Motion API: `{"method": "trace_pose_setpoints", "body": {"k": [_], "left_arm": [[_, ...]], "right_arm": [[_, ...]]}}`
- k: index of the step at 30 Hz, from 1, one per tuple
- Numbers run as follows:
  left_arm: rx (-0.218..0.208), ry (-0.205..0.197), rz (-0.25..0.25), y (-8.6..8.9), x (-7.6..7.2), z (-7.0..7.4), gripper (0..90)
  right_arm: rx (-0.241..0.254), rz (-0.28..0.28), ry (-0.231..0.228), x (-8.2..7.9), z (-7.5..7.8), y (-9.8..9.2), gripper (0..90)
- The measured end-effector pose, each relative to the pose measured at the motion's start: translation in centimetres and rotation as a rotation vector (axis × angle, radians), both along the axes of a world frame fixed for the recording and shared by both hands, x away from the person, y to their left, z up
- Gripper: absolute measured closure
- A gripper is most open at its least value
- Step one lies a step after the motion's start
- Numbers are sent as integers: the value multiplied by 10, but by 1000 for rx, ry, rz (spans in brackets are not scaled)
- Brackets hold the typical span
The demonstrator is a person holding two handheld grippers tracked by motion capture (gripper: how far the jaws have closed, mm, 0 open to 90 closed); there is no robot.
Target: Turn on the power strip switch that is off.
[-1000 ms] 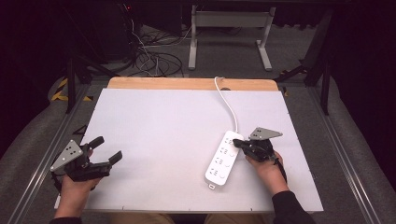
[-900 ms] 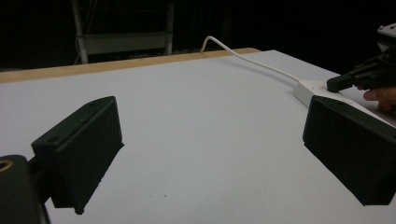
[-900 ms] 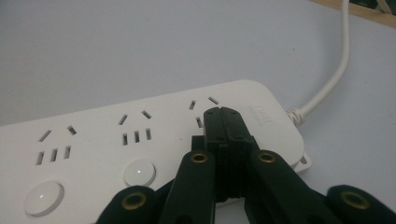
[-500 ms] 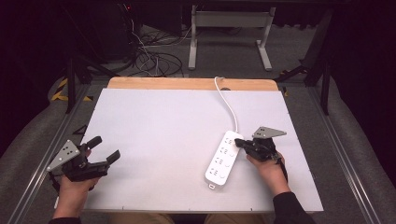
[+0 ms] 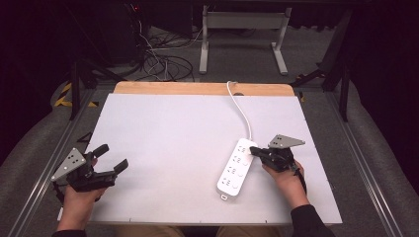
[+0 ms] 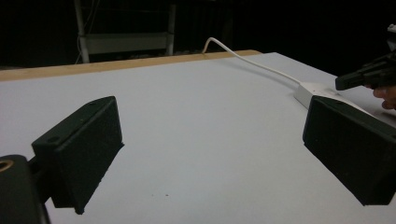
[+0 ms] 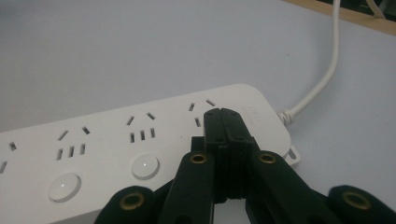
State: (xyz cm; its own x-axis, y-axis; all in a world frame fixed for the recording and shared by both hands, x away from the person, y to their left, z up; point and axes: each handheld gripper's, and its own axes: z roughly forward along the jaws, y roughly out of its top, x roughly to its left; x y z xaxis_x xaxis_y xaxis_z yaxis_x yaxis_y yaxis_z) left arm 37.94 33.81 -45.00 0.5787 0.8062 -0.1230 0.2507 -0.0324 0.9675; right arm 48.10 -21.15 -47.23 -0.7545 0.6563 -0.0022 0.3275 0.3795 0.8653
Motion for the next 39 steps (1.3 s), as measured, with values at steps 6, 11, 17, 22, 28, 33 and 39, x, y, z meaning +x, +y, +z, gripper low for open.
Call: {"method": "trace_pose_setpoints", "body": {"k": [6, 11, 17, 22, 28, 33, 39], "left_arm": [[3, -2, -3, 0, 0, 0, 53], [5, -1, -2, -1, 0, 0, 53], [6, 0, -2, -2, 1, 0, 53], [9, 5, -3, -3, 1, -1, 54], [12, 2, -9, -5, 1, -1, 54], [12, 9, -7, -5, 2, -3, 54], [19, 9, -10, -6, 1, -2, 54]], "right_arm": [[11, 9, -30, -3, 10, 0, 873], [20, 12, -47, -6, 17, -3, 827], [46, 20, -79, -11, 26, -11, 790], [61, 26, -115, -17, 34, -16, 689], [79, 15, -153, -22, 39, -28, 522], [104, -19, -179, -26, 43, -41, 406], [128, -46, -206, -32, 46, -56, 347]]}}
